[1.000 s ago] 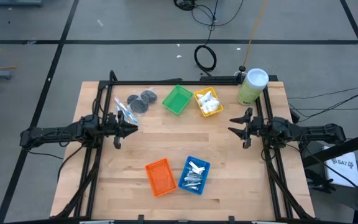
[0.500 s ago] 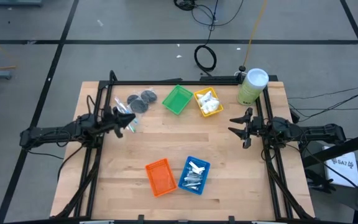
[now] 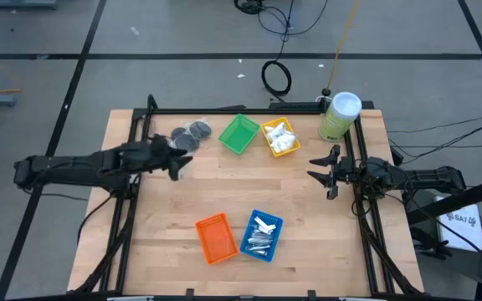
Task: Pick & Place Travel size toiletries
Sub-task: Put the blue toothbrush into the orange bin
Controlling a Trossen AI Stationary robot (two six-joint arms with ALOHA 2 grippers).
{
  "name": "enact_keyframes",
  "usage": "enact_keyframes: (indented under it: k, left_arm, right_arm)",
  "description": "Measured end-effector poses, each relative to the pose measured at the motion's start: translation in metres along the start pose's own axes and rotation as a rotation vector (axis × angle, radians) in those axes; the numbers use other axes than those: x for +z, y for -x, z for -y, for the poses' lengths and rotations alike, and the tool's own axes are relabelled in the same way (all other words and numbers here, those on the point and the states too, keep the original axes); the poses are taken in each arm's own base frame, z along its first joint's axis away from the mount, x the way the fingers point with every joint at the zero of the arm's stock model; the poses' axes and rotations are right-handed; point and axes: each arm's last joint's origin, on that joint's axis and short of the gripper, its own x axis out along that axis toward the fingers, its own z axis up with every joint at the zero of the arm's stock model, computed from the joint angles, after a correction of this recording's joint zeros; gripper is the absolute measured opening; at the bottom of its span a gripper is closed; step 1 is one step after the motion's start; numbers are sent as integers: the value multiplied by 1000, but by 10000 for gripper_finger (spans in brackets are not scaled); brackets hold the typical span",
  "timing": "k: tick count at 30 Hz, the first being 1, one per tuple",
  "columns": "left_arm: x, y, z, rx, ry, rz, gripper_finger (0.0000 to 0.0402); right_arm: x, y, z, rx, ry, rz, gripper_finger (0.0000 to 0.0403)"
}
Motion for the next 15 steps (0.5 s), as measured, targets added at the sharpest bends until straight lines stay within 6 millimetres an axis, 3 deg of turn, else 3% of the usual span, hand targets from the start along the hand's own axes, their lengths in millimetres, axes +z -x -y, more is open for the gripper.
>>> enact_keyframes:
  k: [3, 8, 15]
  left_arm:
    - [1, -6, -1, 238, 29, -179, 197]
    - [0, -9, -7, 616, 110, -275, 198]
    - [-13, -16, -25, 950, 323, -384, 198]
  right_arm:
    - [0, 0, 0, 0, 0, -1, 177]
    - [0, 0, 0, 0, 0, -1, 177]
    - [0, 0, 0, 0, 0, -1, 179]
